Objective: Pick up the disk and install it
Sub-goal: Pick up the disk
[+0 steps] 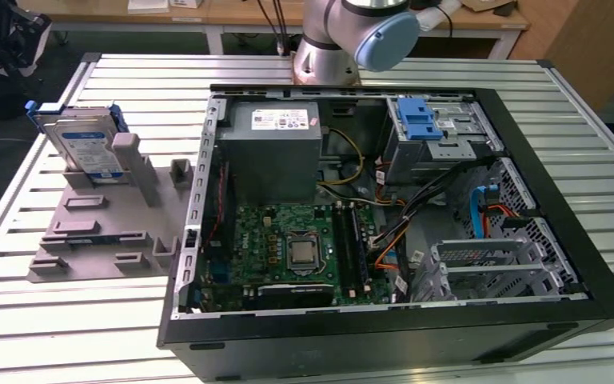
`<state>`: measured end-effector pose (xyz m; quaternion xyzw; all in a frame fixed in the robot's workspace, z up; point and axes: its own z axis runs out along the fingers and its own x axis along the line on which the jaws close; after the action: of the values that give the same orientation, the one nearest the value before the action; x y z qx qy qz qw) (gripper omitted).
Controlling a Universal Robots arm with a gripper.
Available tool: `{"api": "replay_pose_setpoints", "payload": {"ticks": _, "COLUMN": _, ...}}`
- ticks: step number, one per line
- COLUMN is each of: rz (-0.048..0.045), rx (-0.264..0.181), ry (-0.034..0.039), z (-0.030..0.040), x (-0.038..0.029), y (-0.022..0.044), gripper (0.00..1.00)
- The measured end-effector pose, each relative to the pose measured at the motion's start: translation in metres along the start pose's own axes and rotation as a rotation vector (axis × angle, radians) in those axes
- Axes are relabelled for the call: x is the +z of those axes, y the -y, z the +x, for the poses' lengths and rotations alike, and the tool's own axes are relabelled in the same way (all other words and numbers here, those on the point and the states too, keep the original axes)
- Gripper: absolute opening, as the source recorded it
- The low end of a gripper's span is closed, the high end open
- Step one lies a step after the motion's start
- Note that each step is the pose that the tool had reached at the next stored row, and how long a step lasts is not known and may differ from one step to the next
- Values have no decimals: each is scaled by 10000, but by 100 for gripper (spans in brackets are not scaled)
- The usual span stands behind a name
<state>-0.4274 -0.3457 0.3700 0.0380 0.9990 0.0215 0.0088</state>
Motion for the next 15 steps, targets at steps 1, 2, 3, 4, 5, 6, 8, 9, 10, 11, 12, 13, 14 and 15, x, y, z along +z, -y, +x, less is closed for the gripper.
{"api": "replay_pose_setpoints", "payload": {"ticks": 1, "rz": 0, "rx": 0, "ry": 0, "z": 1, "x": 0, "y": 0, "gripper": 11}}
{"api": "replay_pose_setpoints", "payload": {"ticks": 2, "rz": 0, "rx": 0, "ry": 0, "z": 2, "x": 0, "y": 0, "gripper": 11}}
{"api": "replay_pose_setpoints", "payload": {"ticks": 3, "rz": 0, "rx": 0, "ry": 0, "z": 3, "x": 0, "y": 0, "gripper": 11}}
{"api": "replay_pose_setpoints", "payload": {"ticks": 4, "rz": 0, "rx": -1, "ry": 0, "z": 3, "x": 1, "y": 1, "gripper": 11}}
{"api": "replay_pose_setpoints", "payload": {"ticks": 5, "rz": -1, "rx": 0, "ry": 1, "z": 4, "x": 1, "y": 0, "gripper": 11}}
{"api": "replay_pose_setpoints", "payload": {"ticks": 6, "rz": 0, "rx": 0, "ry": 0, "z": 5, "x": 1, "y": 0, "gripper": 11}}
{"api": "replay_pose_setpoints", "payload": {"ticks": 8, "rz": 0, "rx": 0, "ry": 0, "z": 6, "x": 1, "y": 0, "gripper": 11}}
{"api": "replay_pose_setpoints", "payload": {"ticks": 9, "rz": 0, "rx": 0, "ry": 0, "z": 7, "x": 1, "y": 1, "gripper": 11}}
{"api": "replay_pose_setpoints", "payload": {"ticks": 10, "rz": 0, "rx": 0, "ry": 0, "z": 8, "x": 1, "y": 1, "gripper": 11}}
{"api": "replay_pose_setpoints", "payload": {"ticks": 11, "rz": 0, "rx": 1, "ry": 0, "z": 9, "x": 1, "y": 1, "gripper": 11}}
{"api": "replay_pose_setpoints", "payload": {"ticks": 12, "rz": 0, "rx": 0, "ry": 0, "z": 9, "x": 1, "y": 1, "gripper": 11}}
{"api": "replay_pose_setpoints", "payload": {"ticks": 13, "rz": 0, "rx": 0, "ry": 1, "z": 10, "x": 1, "y": 1, "gripper": 11}}
{"api": "replay_pose_setpoints", "payload": {"ticks": 14, "rz": 0, "rx": 0, "ry": 1, "z": 15, "x": 2, "y": 1, "gripper": 11}}
{"api": "replay_pose_setpoints", "payload": {"ticks": 15, "rz": 0, "rx": 0, "ry": 0, "z": 20, "x": 2, "y": 2, "gripper": 11}}
